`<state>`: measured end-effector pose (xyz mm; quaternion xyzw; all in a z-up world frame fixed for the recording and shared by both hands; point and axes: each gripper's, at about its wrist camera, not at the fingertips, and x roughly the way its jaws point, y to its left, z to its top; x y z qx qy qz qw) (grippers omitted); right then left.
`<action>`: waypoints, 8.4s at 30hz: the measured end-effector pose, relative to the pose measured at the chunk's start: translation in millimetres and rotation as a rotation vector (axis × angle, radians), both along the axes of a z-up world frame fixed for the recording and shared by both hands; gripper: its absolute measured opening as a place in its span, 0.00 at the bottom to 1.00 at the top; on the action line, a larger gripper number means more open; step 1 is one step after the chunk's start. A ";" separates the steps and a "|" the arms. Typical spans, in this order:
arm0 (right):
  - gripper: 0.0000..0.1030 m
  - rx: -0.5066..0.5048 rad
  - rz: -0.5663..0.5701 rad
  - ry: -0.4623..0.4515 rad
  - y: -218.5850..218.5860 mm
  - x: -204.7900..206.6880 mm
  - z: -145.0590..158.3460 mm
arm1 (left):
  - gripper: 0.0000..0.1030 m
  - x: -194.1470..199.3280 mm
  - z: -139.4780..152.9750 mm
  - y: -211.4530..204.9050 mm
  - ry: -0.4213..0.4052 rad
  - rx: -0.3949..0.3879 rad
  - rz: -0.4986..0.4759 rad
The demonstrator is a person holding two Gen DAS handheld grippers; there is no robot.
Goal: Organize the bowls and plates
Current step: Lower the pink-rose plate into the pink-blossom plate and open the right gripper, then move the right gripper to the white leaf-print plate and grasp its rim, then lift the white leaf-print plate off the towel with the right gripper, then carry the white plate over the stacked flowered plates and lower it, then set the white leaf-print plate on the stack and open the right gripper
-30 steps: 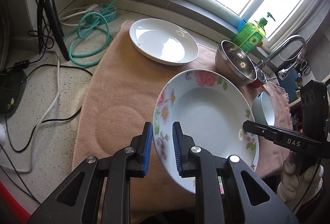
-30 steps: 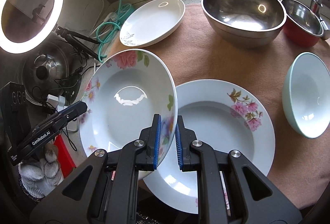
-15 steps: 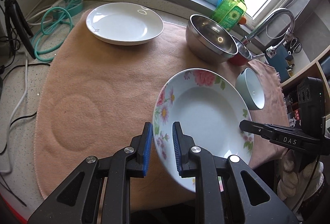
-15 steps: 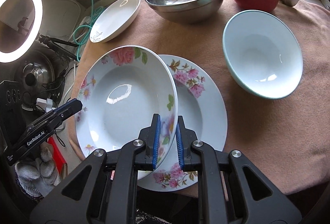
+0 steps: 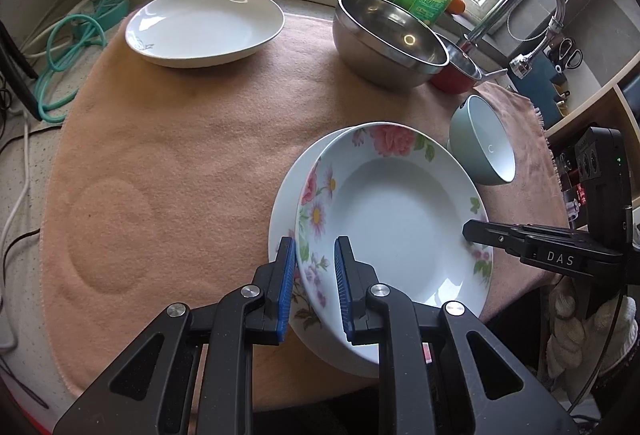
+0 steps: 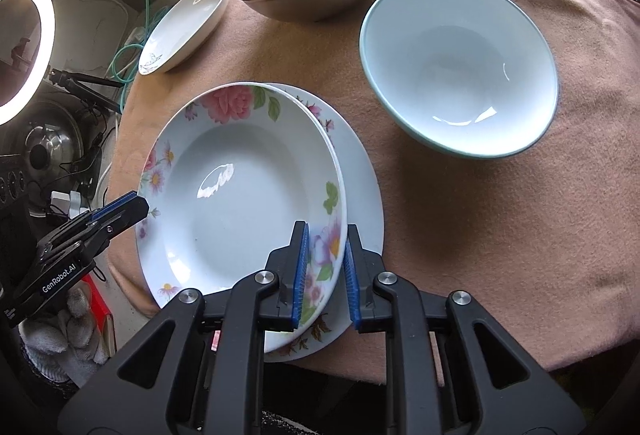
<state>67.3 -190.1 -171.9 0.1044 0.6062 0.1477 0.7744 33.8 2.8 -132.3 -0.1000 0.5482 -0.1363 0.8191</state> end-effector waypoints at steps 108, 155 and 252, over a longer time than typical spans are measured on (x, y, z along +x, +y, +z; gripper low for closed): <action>0.31 0.042 -0.065 -0.091 155.1 176.3 20.7 | 0.18 242.9 -13.7 151.9 -0.112 0.088 -0.026; 0.11 0.064 0.012 -0.030 174.3 179.3 3.4 | 0.11 222.1 0.7 161.1 -0.110 0.076 0.013; 0.14 -0.082 0.223 -0.084 4.5 8.1 12.0 | 0.11 -20.0 0.8 -6.2 -0.014 0.064 0.125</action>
